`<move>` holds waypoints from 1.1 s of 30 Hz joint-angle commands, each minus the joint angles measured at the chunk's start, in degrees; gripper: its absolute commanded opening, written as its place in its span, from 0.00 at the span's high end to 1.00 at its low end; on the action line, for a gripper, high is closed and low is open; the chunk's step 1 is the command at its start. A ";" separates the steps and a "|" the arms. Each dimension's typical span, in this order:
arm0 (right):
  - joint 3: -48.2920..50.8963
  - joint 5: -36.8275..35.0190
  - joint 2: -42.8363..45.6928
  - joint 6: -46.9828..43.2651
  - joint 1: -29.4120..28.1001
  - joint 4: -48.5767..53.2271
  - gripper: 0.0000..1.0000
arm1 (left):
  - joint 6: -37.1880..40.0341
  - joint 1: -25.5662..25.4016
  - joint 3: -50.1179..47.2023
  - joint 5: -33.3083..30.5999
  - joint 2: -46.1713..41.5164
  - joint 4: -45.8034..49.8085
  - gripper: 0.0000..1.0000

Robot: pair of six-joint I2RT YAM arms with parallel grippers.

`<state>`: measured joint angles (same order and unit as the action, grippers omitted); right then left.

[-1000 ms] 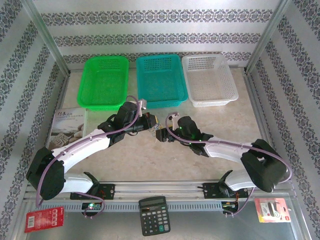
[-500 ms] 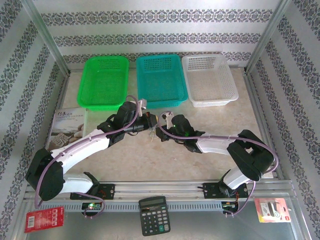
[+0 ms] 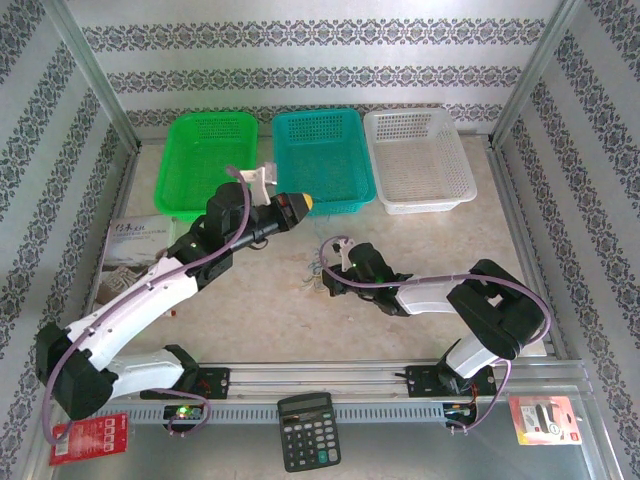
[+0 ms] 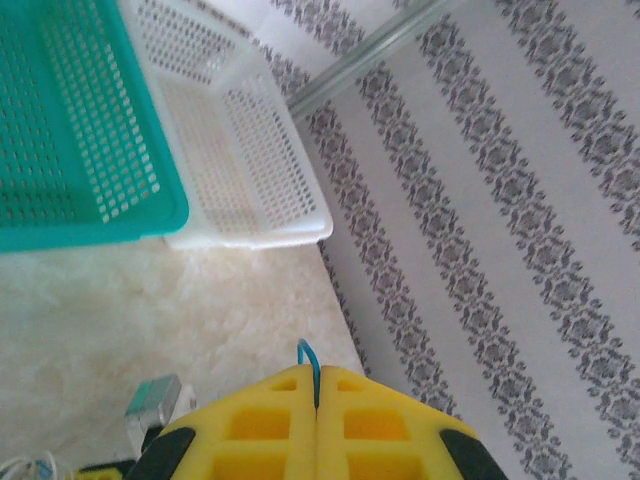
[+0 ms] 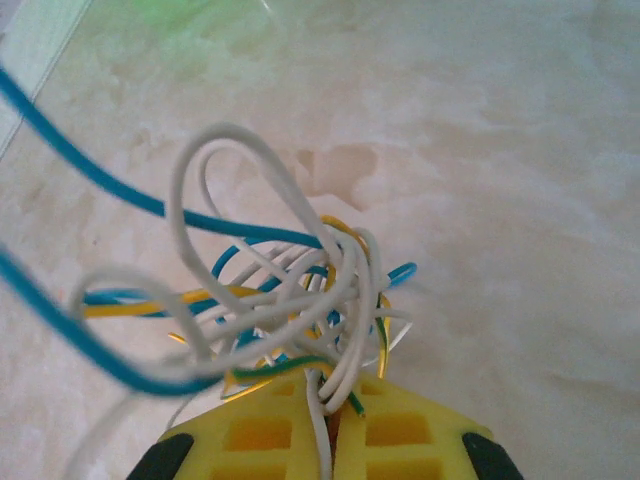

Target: Untangle the cables

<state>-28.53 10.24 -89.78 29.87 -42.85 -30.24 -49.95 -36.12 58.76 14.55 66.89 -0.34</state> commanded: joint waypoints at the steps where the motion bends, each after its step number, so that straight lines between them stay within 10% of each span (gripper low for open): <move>1: 1.09 -1.62 1.23 0.55 0.66 -0.86 0.91 | 1.84 0.74 0.52 -2.16 -1.22 2.19 1.00; 5: 0.60 -1.58 2.77 0.38 0.90 0.67 0.78 | 1.05 0.86 -2.09 -2.24 -1.67 0.82 1.00; 33: 4.15 -3.78 2.69 1.52 1.28 0.71 0.85 | 5.38 9.04 18.79 -1.76 1.43 5.77 1.00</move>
<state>-25.74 8.08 -87.42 30.50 -42.11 -30.09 -45.21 -28.86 74.94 12.01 68.36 4.91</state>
